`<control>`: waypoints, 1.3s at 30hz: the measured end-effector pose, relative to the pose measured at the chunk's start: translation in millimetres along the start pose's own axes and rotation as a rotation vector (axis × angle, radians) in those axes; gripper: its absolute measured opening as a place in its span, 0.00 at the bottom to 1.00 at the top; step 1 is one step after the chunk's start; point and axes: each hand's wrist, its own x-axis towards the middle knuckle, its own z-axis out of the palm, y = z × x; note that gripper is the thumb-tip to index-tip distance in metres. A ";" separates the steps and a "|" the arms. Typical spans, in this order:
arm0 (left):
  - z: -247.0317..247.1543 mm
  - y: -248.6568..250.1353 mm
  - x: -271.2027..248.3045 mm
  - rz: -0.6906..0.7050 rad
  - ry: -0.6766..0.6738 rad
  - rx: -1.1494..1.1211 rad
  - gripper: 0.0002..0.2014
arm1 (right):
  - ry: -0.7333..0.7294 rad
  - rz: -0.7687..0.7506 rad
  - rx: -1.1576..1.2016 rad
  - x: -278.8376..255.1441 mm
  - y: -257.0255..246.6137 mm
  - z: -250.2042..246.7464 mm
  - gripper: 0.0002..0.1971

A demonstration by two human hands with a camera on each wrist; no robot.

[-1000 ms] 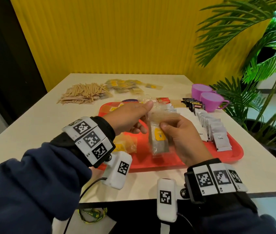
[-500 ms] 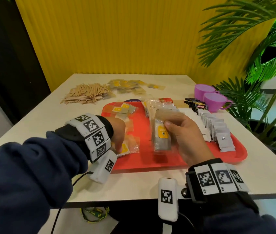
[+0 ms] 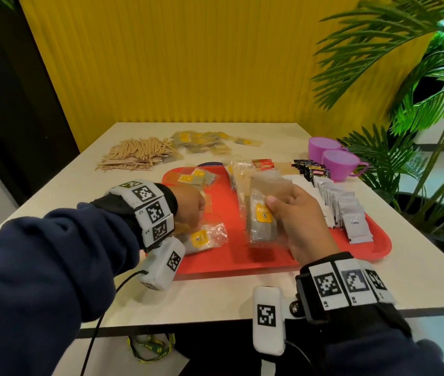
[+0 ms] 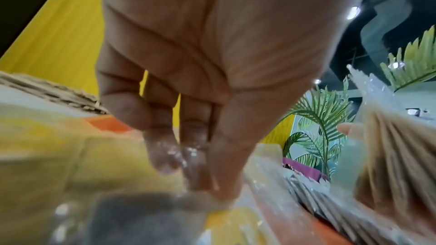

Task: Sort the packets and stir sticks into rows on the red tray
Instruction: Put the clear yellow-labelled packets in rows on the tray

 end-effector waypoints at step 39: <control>0.3 4.8 -11.2 -0.057 0.055 -0.338 0.07 | -0.040 0.145 -0.236 0.4 8.2 6.3 0.16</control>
